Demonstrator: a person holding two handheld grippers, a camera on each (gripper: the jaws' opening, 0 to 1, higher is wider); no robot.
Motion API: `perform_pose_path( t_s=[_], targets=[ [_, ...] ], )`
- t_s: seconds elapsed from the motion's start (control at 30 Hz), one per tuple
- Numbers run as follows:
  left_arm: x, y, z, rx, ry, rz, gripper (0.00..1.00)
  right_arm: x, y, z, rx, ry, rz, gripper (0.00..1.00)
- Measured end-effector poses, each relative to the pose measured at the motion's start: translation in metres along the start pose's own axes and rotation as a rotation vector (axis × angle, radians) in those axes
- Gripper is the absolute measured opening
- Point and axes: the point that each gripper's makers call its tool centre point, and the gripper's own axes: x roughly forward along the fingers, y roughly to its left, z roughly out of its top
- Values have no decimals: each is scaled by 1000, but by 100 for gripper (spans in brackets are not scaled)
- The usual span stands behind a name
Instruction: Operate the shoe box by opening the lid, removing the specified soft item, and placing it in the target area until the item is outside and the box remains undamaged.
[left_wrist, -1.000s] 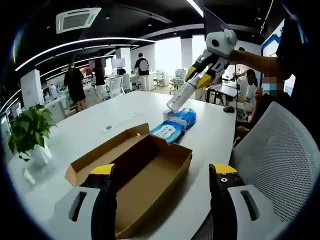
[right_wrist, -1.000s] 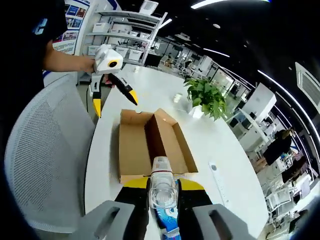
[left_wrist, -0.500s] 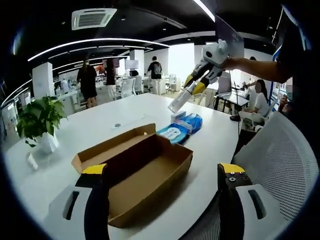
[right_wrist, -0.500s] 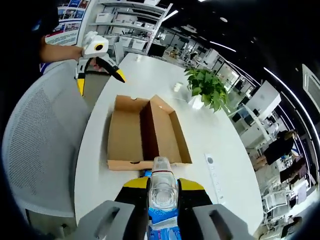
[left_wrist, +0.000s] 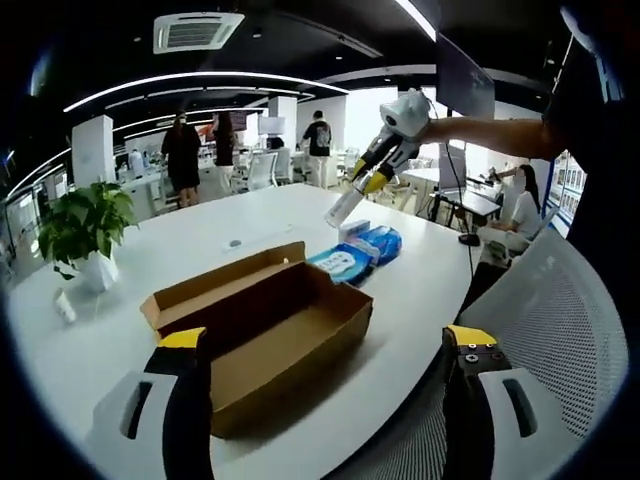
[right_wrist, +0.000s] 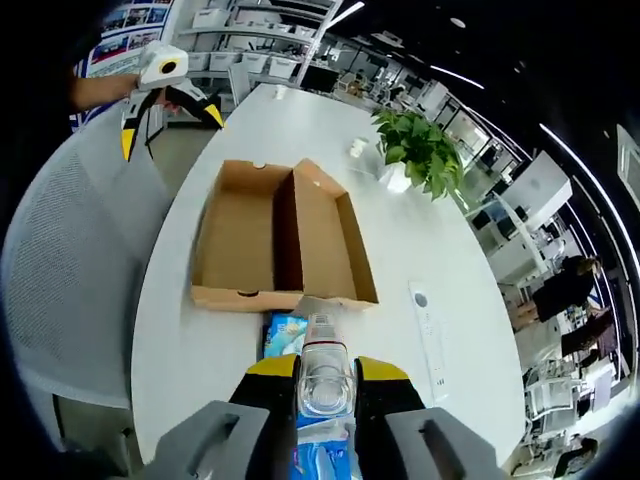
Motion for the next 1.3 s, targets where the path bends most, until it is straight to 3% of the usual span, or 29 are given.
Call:
perform_pose_path(
  t_s=[0.63,1.3],
  targets=[
    [-12,-22,-13,-16,18,14,100,37,-28,-39,-24,108,52,16],
    [-14,-6,-17,-28,-4,106,100,78,-48,-69,-72,219,113,17]
  ],
)
